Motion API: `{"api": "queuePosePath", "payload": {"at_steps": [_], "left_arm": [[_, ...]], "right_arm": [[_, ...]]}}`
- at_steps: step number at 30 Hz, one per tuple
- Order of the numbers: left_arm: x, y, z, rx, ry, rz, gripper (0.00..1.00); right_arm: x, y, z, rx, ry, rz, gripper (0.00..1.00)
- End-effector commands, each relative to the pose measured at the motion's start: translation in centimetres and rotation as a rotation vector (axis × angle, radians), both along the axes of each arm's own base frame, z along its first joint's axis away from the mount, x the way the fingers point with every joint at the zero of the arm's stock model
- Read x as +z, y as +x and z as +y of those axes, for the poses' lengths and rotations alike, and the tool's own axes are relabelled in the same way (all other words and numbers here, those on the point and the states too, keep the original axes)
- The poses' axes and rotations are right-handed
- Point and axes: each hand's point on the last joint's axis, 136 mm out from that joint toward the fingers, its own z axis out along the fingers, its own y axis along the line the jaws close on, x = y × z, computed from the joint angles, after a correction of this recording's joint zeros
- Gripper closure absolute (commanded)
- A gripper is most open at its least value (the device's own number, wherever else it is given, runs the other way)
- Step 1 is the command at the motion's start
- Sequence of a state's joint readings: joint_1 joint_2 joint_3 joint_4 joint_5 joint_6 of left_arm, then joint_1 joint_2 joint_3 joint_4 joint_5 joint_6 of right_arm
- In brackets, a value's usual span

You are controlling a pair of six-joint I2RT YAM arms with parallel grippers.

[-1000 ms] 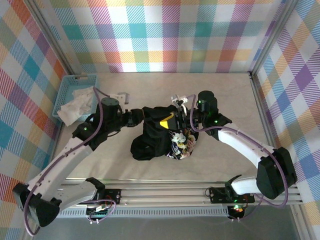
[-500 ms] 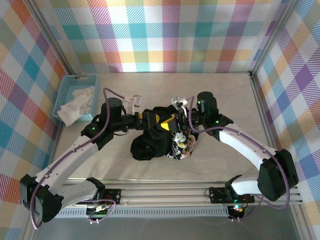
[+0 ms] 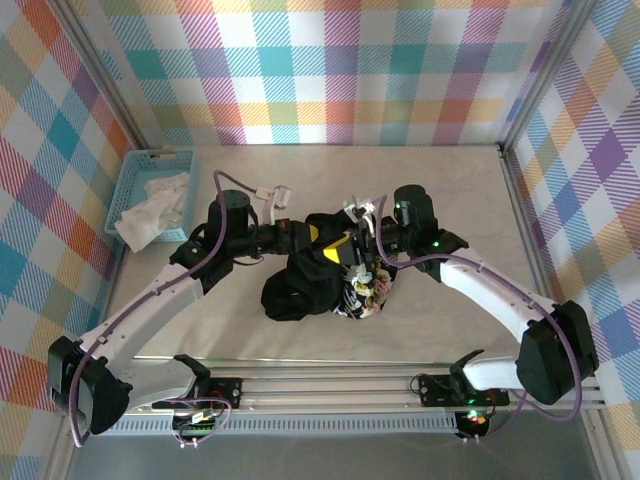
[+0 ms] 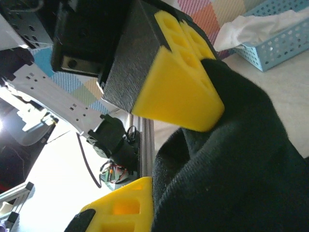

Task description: Fold the inside-out t-shirt

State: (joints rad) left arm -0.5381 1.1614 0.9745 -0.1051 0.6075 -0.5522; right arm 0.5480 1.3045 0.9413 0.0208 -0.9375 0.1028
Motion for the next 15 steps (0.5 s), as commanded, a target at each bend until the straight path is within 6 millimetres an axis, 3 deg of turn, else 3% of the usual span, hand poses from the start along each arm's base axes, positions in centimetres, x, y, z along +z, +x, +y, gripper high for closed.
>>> {"api": "queuePosePath", "payload": {"at_steps": [1,4,7,11,15], "left_arm": [[2.6,-0.5,0.5,-0.002,-0.012,-0.085,1.0],[3.5,-1.5,0.1,-0.032,-0.037,-0.103,1.0],[4.0,-2.1,-0.4,-0.029,-0.039,-0.112,1.0],[3.2,-0.9,0.3,0.083,0.034,-0.099,1.0],[2.9,-0.1,0.5,0.149,0.06,-0.094,1.0]], "right_arm": [[0.8,1.9,-1.1,-0.145,-0.085,-0.067,0.9],[-1.0,6.1,-3.4,-0.449,-0.259,0.03,0.76],[-1.7,6.8,-4.7,-0.551,-0.319,0.082,0.66],[-1.0,6.3,-6.6,-0.627,-0.346,0.022,0.59],[1.8,2.3,-5.2,-0.456,-0.207,-0.126,0.46]]}}
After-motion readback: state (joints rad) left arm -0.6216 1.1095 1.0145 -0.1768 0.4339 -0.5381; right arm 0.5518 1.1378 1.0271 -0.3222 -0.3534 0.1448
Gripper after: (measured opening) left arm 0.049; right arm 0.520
